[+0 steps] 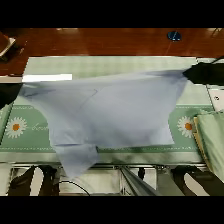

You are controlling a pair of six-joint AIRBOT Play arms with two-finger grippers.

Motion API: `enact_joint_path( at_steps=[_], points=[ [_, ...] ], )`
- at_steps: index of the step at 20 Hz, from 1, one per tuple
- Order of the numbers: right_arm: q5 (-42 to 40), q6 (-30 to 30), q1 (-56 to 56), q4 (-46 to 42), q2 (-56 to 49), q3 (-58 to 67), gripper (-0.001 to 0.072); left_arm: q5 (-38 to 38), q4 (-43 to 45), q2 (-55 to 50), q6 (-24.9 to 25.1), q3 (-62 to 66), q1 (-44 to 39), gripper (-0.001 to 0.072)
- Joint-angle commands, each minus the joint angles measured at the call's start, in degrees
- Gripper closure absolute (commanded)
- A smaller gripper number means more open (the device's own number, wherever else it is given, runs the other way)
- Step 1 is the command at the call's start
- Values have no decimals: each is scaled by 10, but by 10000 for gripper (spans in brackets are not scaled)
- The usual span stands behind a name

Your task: Fold the shirts.

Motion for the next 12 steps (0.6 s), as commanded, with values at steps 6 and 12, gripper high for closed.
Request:
enact_joint_path(
  at_steps=[6, 12],
  points=[
    [-103, -6, -2, 83, -409, 205, 692, 205, -37, -295, 62, 58, -119, 688],
    [-72, -15, -46, 267, -488, 284, 299, 163, -22, -409, 5, 158, -160, 200]
  ],
)
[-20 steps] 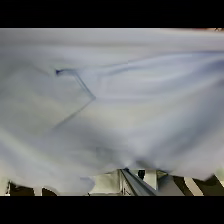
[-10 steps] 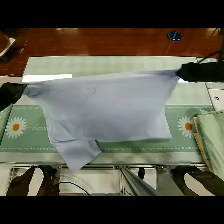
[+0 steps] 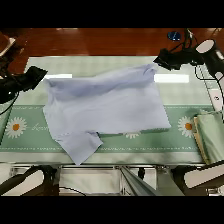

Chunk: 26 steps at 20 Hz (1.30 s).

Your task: Fold the shirts.

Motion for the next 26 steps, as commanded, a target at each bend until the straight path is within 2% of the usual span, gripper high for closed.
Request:
enact_joint_path(
  at_steps=[1, 2, 4, 6, 9, 11, 13, 16, 20, 25, 26],
  points=[
    [52, -26, -39, 89, -25, 30, 299, -69, 47, -44, -19, 47, -4, 200],
    [96, -50, -64, 83, -13, 30, 300, -125, 88, -41, -32, 57, 17, 201],
    [191, -109, -116, 39, 21, 29, 304, -266, 200, -32, -116, 68, 83, 202],
    [248, -131, -155, -41, 70, 8, 307, -377, 308, -17, -148, 52, 147, 201],
    [199, -131, -191, -85, 182, -143, 307, -444, 355, 35, -138, -37, 227, 201],
    [139, -130, -194, -67, 261, -293, 306, -444, 340, 75, -130, -124, 257, 201],
    [89, -148, -192, -2, 326, -431, 305, -468, 304, 87, -106, -197, 259, 201],
    [67, -188, -193, 99, 384, -562, 305, -463, 295, 85, -106, -250, 254, 201],
    [68, -196, -193, 109, 403, -603, 305, -416, 223, 85, -93, -278, 254, 201],
    [46, -189, -203, 135, 403, -601, 306, -295, 153, 85, -59, -315, 218, 210],
    [44, -186, -223, 134, 403, -598, 306, -278, 152, 85, -59, -317, 203, 292]
  ],
)
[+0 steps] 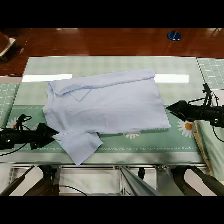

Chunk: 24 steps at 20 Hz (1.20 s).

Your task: Fold the shirts.

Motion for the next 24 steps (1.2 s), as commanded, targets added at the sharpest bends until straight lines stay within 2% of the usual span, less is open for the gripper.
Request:
enact_joint_path(
  at_steps=[1, 2, 4, 7, 12, 19, 20, 21, 22, 24],
  points=[
    [-11, 6, -45, 9, 4, 0, 305, 89, -34, 0, 16, -17, -40, 477],
    [-4, 6, -78, 3, 4, 2, 306, 91, -37, 0, 23, -17, -50, 682],
    [30, 36, -130, -60, 4, 1, 306, 84, -49, 0, 61, -16, -58, 689],
    [75, 113, -122, -179, 3, -24, 306, 88, -50, 0, 63, -16, -58, 689],
    [66, 108, -54, -151, -34, -45, 306, 88, -50, 0, 63, -16, -58, 689],
    [-30, 105, 30, -84, -139, -17, 308, 89, -52, 0, 63, -16, -58, 689],
    [-44, 103, 44, -76, -150, -2, 347, 89, -57, 0, 66, -16, -58, 689],
    [-52, 102, 58, -74, -158, 15, 484, 89, -75, 0, 76, -15, -58, 688],
    [-53, 90, 74, -72, -162, 39, 690, 89, -101, 1, 92, -12, -58, 689],
    [-24, 74, 101, -68, -163, 107, 692, 80, -174, 7, 111, 12, -58, 689]
  ],
)
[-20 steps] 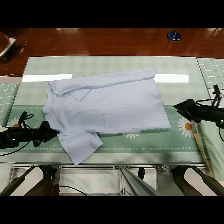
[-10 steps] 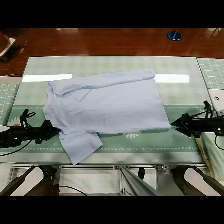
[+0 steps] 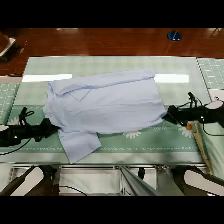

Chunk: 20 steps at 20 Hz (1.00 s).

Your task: Fold the shirts.

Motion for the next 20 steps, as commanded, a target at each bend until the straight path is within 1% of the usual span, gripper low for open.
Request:
enact_joint_path(
  at_steps=[1, 2, 4, 5, 6, 8, 9, 11, 12, 13, 14, 16, 18, 20],
  points=[
    [39, -22, 45, 23, -13, 113, 692, -26, -127, 12, 38, 42, 0, 689],
    [64, -22, 51, 23, -13, 172, 692, -37, -182, 23, 49, 75, 0, 689],
    [106, -11, 52, 28, -12, 308, 692, -44, -276, 54, 54, 164, -1, 689],
    [118, 0, 52, 26, -11, 381, 692, -40, -305, 69, 53, 217, -3, 689],
    [130, 9, 52, 24, -11, 461, 692, -33, -317, 83, 53, 282, -5, 690],
    [142, 43, 52, -5, -11, 612, 692, -18, -312, 100, 44, 416, -7, 690],
    [152, 57, 52, -19, -11, 678, 692, -5, -295, 103, 31, 480, -7, 690],
    [185, 77, 52, -38, -8, 800, 692, 13, -218, 104, -48, 606, -6, 690],
    [194, 80, 52, -35, 5, 839, 692, 13, -169, 105, -77, 665, -6, 690],
    [188, 80, 52, -35, 31, 848, 692, 12, -123, 110, -98, 716, -6, 690],
    [184, 78, 52, -41, 63, 846, 692, 13, -86, 121, -111, 754, -6, 690],
    [195, 76, 52, -71, 125, 846, 692, 14, -6, 154, -118, 807, -6, 690],
    [212, 72, 52, -107, 183, 846, 692, 13, 66, 201, -132, 821, -6, 690],
    [228, 75, 52, -145, 235, 845, 692, -6, 125, 246, -145, 821, -6, 690]
  ],
)
